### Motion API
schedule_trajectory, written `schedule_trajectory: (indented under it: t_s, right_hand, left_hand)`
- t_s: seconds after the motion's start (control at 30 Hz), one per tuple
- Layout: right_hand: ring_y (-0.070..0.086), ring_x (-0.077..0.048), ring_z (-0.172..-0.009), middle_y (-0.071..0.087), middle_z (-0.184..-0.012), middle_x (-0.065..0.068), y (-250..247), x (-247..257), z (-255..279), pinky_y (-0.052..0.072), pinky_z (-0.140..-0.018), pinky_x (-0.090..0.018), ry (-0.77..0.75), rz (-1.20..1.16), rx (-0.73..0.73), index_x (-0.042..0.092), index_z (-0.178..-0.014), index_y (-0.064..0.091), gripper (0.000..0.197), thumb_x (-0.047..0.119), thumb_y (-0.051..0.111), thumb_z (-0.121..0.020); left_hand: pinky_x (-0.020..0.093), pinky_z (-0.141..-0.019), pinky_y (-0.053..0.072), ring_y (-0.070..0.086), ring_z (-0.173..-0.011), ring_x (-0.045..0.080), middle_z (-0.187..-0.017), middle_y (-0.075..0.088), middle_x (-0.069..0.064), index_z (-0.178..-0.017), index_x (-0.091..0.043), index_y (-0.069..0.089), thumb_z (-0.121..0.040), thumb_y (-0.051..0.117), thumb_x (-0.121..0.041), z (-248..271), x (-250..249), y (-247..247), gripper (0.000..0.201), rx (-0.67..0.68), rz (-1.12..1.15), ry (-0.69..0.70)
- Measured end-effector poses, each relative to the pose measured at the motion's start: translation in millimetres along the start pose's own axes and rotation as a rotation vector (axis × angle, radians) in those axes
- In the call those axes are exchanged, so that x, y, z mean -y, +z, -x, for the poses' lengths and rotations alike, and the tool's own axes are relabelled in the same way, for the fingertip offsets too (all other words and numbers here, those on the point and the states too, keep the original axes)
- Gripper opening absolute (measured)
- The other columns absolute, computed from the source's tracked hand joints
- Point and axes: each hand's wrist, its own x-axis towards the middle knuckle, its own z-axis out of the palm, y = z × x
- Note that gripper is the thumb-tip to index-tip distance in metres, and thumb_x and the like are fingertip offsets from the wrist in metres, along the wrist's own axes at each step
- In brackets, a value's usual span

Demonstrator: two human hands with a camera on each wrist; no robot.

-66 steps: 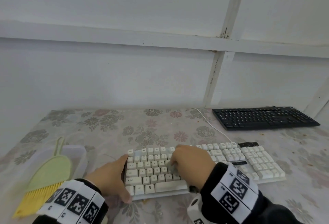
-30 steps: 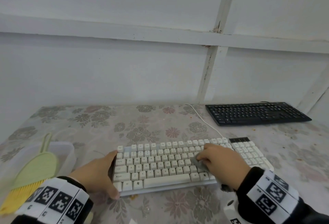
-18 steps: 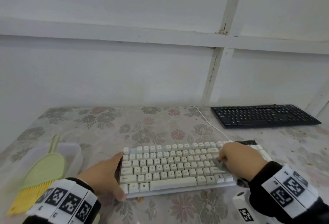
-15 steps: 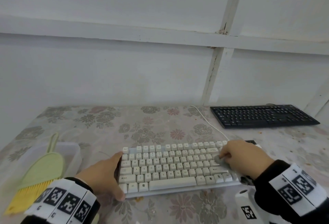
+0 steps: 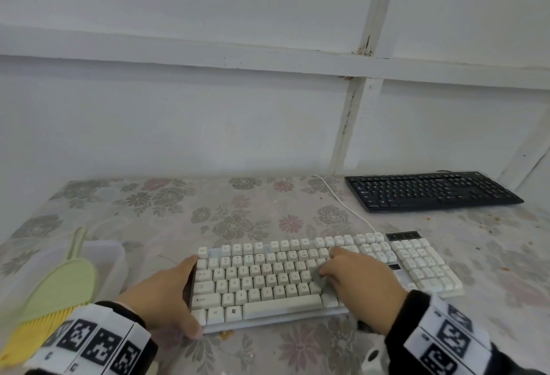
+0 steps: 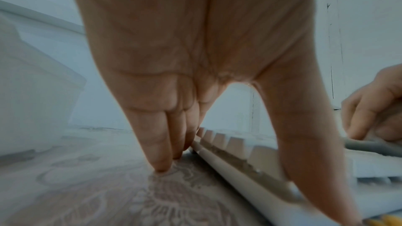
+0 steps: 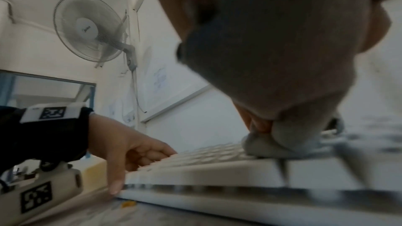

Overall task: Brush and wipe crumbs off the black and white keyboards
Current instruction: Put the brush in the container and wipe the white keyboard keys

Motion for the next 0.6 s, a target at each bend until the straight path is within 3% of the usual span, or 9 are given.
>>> schedule_trajectory:
  t_s: [0.1, 0.2, 0.3, 0.4, 0.5, 0.6]
  right_hand:
    - [0.049, 0.001, -0.064, 0.038, -0.078, 0.016, -8, -24, 7, 0.030, -0.049, -0.011, 0.095, 0.032, 0.023, 0.018, -0.072, 0.061, 0.027, 0.018, 0.045, -0.093]
    - [0.047, -0.001, -0.059, 0.041, -0.074, 0.014, -21, -43, 9, 0.032, -0.046, -0.013, 0.219, 0.091, 0.068, 0.023, -0.058, 0.046, 0.038, 0.022, 0.044, -0.096]
    - [0.054, -0.007, -0.068, 0.054, -0.073, 0.009, -31, -56, 7, 0.029, -0.049, -0.011, 0.265, 0.085, 0.151, 0.026, -0.060, 0.054, 0.036, 0.017, 0.044, -0.094]
    - [0.059, -0.008, -0.076, 0.058, -0.084, 0.008, -32, -57, 4, 0.035, -0.056, -0.011, 0.199, 0.064, 0.031, 0.019, -0.074, 0.068, 0.029, 0.016, 0.045, -0.092]
    - [0.059, -0.009, -0.077, 0.052, -0.082, 0.009, -26, -48, 0, 0.037, -0.058, -0.013, 0.100, 0.016, 0.005, 0.018, -0.071, 0.066, 0.029, 0.013, 0.044, -0.089]
    - [0.056, -0.009, -0.077, 0.041, -0.077, 0.013, -18, -49, 2, 0.035, -0.054, -0.013, 0.124, 0.072, 0.053, 0.025, -0.066, 0.058, 0.031, 0.012, 0.041, -0.090]
  left_hand:
    - [0.024, -0.095, 0.045, 0.053, -0.107, 0.006, -0.122, 0.052, -0.016, -0.143, -0.027, 0.013, -0.052, 0.081, -0.036, 0, -1, 0, 0.114, 0.000, 0.001, -0.003]
    - [0.023, -0.095, 0.045, 0.053, -0.106, 0.006, -0.120, 0.052, -0.016, -0.142, -0.027, 0.015, -0.054, 0.081, -0.035, 1, -2, 0, 0.110, 0.003, -0.004, -0.002]
    - [0.023, -0.093, 0.046, 0.054, -0.105, 0.005, -0.119, 0.053, -0.016, -0.142, -0.029, 0.014, -0.054, 0.080, -0.035, 0, -1, -1, 0.110, 0.002, -0.006, 0.000]
    - [0.025, -0.094, 0.047, 0.054, -0.104, 0.005, -0.118, 0.054, -0.017, -0.142, -0.030, 0.015, -0.049, 0.079, -0.037, -1, 1, 0, 0.113, 0.000, 0.010, 0.002]
    - [0.025, -0.095, 0.046, 0.054, -0.106, 0.006, -0.120, 0.054, -0.016, -0.142, -0.030, 0.014, -0.050, 0.080, -0.035, -2, 2, 1, 0.114, 0.001, 0.020, 0.001]
    - [0.023, -0.095, 0.045, 0.054, -0.106, 0.004, -0.119, 0.054, -0.018, -0.142, -0.031, 0.015, -0.052, 0.080, -0.032, -1, 1, 1, 0.112, 0.003, 0.035, 0.013]
